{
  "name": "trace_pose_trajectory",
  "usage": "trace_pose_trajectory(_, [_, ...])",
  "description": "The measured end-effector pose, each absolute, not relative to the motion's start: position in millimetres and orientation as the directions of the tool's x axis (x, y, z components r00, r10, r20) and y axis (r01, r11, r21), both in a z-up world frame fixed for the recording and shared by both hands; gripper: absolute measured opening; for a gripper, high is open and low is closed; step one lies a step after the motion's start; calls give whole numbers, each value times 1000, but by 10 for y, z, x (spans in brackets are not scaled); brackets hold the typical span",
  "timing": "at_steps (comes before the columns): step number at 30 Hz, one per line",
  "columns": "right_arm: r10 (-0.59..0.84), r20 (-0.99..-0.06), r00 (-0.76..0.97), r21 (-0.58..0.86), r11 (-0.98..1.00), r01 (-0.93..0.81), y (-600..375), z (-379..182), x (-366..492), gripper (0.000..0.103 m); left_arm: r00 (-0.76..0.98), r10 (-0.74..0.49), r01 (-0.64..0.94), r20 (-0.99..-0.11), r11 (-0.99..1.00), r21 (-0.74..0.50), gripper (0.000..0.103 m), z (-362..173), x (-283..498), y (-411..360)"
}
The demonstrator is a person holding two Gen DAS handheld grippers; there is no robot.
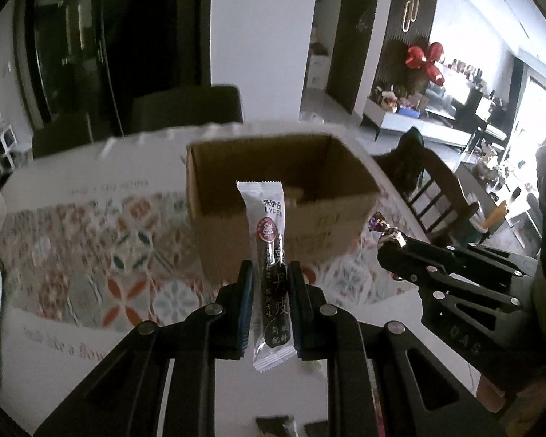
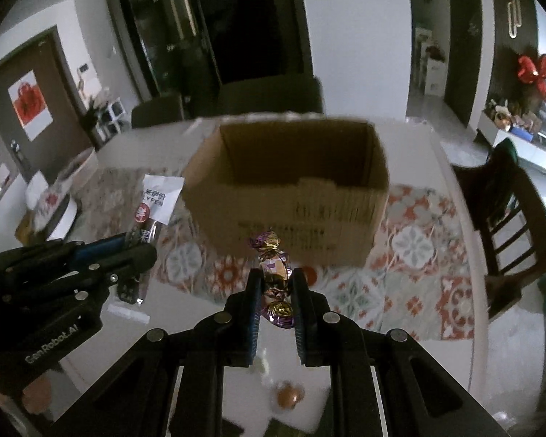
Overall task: Organize snacks
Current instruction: 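Carry the stick snack and candy over the box and open both tools, then withdraw both open tools from the box toward the remaining snacks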
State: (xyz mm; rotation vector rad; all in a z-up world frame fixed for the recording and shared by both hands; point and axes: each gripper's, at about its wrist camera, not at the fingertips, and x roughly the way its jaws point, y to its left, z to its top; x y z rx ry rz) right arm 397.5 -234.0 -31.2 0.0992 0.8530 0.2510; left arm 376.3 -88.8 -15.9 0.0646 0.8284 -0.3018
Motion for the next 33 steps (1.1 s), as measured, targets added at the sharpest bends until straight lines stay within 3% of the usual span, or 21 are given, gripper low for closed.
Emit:
trace_pose_trajectory(13, [232,-677,698,172,972,-157,-2362,50,4512,17,630,-282,331,-724,940,-78,19,59,4423,-928])
trace_pose_trajectory(27, [196,-718,668,147,981,-131,-2391,-80,5199,17,560,-281,323,-780,940,-106,20,-134,5182,-1052])
trace_pose_trajectory(29, [189,-721,666,147,982,-120,-2410,-124,5267,17,564,-269,314,-781,944,-99,29,-158,5246,-1065])
trace_pose_trajectory(31, [169,-731,661,136,986,-101,-2430,-174,5336,19,568,-253,300,-783,950,-88,59,-182,5296,-1057])
trace_pose_trajectory(32, [153,-745,649,131,988,-82,-2449,-207,5370,29,571,-250,296,-782,951,-88,60,-183,5301,-1048])
trace_pose_trajectory(33, [146,-752,643,134,989,-67,-2465,-226,5389,46,576,-244,291,-780,953,-83,60,-184,5298,-1035])
